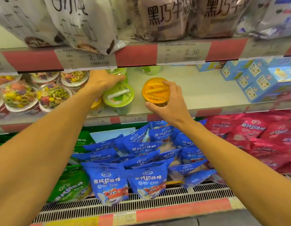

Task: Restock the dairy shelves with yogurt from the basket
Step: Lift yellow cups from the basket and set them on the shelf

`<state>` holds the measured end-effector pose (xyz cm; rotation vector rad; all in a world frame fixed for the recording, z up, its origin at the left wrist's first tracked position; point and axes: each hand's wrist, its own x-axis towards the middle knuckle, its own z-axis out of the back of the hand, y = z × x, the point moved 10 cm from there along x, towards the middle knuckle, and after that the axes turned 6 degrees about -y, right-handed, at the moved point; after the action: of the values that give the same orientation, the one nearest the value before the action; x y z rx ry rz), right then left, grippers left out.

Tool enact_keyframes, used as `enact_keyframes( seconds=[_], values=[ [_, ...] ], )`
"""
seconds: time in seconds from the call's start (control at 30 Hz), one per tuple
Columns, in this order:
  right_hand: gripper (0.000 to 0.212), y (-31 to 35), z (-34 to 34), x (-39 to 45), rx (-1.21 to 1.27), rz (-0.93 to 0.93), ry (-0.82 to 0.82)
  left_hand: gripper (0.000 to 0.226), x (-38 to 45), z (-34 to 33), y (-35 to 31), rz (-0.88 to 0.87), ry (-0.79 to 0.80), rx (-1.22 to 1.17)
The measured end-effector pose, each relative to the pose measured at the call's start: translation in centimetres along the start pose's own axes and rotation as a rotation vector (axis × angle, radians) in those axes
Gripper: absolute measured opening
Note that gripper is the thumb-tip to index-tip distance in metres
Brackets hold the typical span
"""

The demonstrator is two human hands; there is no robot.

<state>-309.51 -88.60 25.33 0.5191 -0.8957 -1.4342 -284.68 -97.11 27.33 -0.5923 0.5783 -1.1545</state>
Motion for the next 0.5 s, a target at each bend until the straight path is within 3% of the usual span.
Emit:
enact_keyframes(
  seconds=[0.2, 0.37, 0.5],
  values=[
    [0.085, 0.8, -0.3, 0.0, -0.008, -0.023, 0.003, 0.05, -0.7, 0.3, 0.5, 0.031, 0.005, -0.081],
    [0.084, 1.1, -0.8, 0.3, -0.007, -0.03, 0.004, 0.051, -1.1, 0.3, -0.4, -0.04, 0.011, -0.05],
    [0.085, 1.1, -1.1, 0.2, -0.005, -0.03, -0.012, 0.07, -1.2, 0.2, -0.5, -0.078, 0.022, -0.037]
  ],
)
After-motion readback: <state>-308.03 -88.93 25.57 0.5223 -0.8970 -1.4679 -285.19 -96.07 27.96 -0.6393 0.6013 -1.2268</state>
